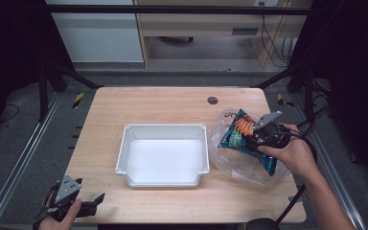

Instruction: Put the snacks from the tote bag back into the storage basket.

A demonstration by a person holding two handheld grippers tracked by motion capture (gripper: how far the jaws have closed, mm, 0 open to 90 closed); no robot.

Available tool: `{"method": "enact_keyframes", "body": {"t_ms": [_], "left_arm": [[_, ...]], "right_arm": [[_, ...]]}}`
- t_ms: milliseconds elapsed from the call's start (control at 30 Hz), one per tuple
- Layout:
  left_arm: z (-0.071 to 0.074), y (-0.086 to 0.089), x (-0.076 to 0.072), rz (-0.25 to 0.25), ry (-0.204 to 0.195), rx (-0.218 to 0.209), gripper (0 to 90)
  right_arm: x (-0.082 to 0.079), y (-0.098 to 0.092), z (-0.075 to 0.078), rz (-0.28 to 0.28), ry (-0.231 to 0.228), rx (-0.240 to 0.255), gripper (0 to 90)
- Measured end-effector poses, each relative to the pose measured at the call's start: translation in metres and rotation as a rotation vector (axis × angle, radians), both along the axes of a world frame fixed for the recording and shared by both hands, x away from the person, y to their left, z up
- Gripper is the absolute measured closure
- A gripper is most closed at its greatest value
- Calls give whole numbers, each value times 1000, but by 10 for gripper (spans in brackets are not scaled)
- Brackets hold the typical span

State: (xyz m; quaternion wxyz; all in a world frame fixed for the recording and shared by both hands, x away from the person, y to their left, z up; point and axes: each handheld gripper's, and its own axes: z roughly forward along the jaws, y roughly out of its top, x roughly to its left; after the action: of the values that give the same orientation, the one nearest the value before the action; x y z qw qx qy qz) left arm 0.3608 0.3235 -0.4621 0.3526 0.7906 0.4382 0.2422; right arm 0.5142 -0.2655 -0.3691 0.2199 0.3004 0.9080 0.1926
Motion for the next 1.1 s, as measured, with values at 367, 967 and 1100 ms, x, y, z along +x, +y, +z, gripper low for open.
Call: {"method": "enact_keyframes", "body": {"t_ms": [367,967,1100], "left_arm": [[0,-1,0,-17,-9,11,35],[1,-4,0,-25,-22,1,32],[1,-2,0,-8,-22,6,33]], "right_arm": [[-8,-5,13,-15,-62,56,415],[-17,-3,35,-30,-102,103,419],[-18,2,40,-10,-108,104,419]]}}
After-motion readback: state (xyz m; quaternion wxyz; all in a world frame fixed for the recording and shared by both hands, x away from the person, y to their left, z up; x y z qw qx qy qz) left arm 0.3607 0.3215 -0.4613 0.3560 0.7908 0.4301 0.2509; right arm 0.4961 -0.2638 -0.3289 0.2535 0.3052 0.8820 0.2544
